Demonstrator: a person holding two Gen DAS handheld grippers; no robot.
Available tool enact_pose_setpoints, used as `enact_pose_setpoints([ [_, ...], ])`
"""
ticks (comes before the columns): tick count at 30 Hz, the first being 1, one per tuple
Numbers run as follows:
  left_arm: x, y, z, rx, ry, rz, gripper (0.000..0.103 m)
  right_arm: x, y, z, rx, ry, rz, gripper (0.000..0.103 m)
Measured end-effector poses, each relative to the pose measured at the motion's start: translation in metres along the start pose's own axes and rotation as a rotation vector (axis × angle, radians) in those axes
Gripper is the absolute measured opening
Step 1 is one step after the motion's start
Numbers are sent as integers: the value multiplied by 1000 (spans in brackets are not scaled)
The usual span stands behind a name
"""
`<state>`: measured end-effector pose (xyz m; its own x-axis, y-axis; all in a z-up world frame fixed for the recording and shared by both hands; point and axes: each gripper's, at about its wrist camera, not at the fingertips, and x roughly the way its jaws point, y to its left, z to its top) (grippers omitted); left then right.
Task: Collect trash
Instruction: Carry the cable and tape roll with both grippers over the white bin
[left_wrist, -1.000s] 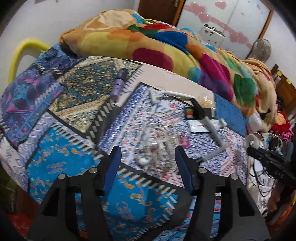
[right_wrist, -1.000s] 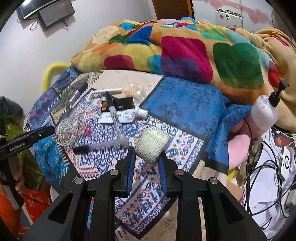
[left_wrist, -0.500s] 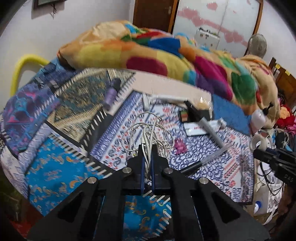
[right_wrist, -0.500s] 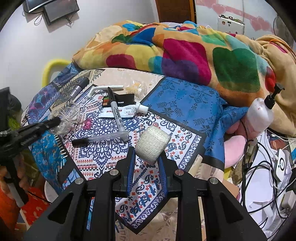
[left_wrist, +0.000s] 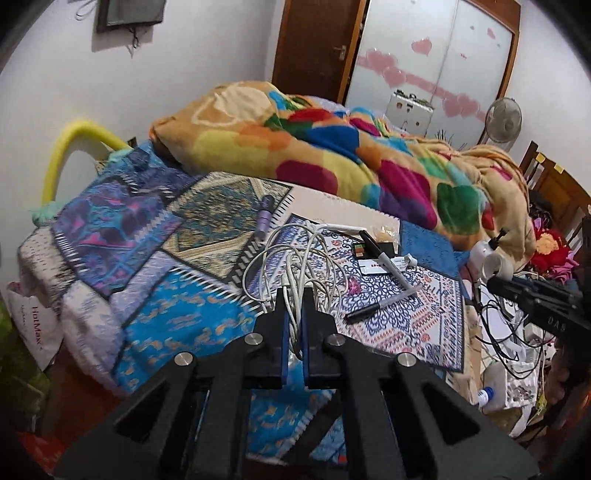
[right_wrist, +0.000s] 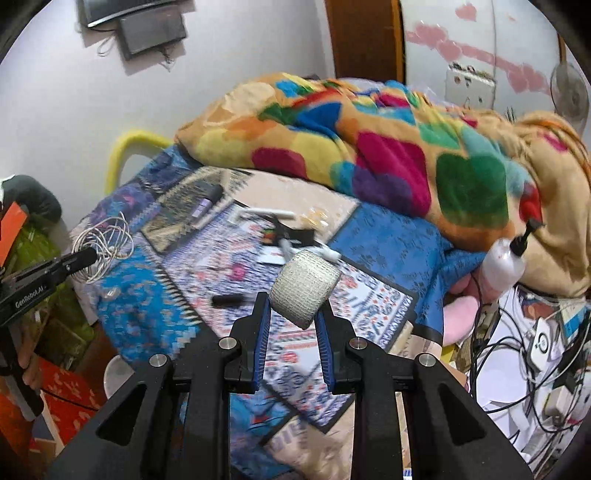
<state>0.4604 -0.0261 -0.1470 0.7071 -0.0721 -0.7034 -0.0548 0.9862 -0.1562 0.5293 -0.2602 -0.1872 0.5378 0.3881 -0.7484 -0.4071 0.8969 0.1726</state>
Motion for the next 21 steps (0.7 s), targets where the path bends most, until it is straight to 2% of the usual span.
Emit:
enact_pose_setpoints([
  [6,-61,24,-21,-7,-41,33,4,-36,56,2,-71,-52,37,22],
  [12,-115,60,-51,-37,-70,82,4,-60,120,-6,-130,-91,118,22],
  [21,-174,126,-109,-127,-70,193,4,-54,204,-32,-209,-46,258,22],
])
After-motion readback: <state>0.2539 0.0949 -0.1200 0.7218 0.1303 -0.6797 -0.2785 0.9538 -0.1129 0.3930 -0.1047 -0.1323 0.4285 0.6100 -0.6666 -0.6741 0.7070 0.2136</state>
